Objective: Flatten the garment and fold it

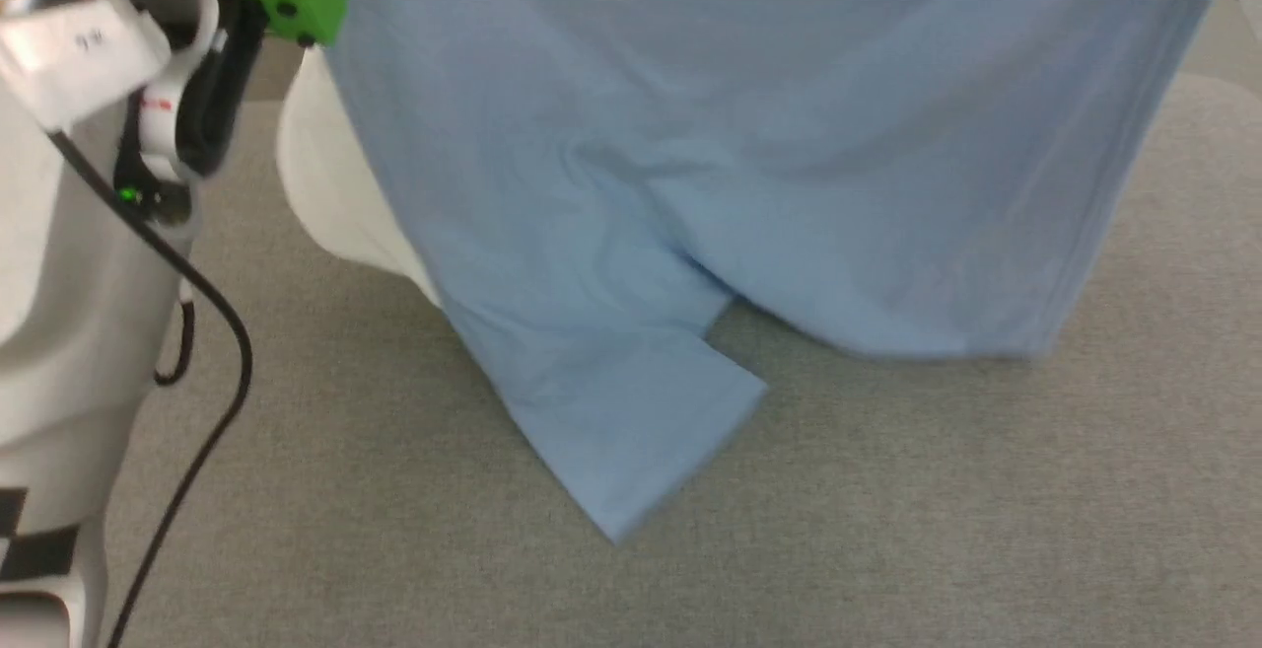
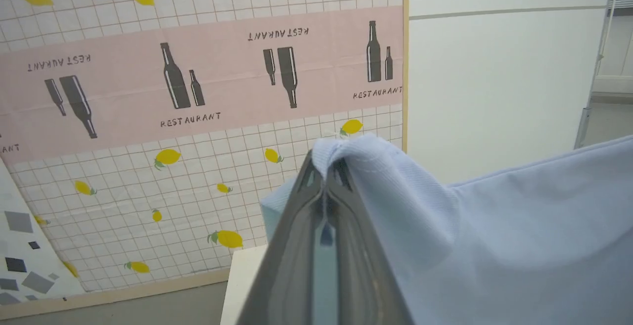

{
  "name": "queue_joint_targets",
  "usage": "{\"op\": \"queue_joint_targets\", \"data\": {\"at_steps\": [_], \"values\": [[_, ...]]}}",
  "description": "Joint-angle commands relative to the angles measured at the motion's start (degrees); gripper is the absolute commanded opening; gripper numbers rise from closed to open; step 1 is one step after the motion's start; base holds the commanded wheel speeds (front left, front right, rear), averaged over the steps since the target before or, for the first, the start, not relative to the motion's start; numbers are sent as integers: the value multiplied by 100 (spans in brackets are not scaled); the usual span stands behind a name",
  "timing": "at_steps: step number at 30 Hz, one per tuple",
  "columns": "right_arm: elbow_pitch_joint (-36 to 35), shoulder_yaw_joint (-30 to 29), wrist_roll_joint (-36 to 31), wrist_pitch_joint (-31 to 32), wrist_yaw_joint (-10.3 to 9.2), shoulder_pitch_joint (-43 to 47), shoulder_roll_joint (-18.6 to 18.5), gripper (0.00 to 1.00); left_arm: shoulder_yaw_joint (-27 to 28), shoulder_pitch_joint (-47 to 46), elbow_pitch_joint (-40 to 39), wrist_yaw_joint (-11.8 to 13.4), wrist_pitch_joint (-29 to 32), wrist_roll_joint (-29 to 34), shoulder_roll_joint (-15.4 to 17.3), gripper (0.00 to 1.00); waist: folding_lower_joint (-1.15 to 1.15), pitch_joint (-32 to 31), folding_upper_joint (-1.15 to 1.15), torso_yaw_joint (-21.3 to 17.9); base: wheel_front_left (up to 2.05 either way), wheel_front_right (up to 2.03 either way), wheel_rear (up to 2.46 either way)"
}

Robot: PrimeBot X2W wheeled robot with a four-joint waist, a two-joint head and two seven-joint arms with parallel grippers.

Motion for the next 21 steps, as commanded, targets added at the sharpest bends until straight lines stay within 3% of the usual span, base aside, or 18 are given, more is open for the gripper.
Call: {"op": "queue_joint_targets", "data": {"at_steps": [1, 21], "values": [[49, 72, -30, -36, -9, -165, 7, 0, -12, -219, 57, -41, 68, 88, 64, 0, 0, -267, 0, -205, 0, 0, 0], [179, 529, 150, 356, -9, -1005, -37, 0, 11, -1578, 334, -1, 1108, 22, 156, 0, 0, -530, 0, -532, 0, 0, 0]]}}
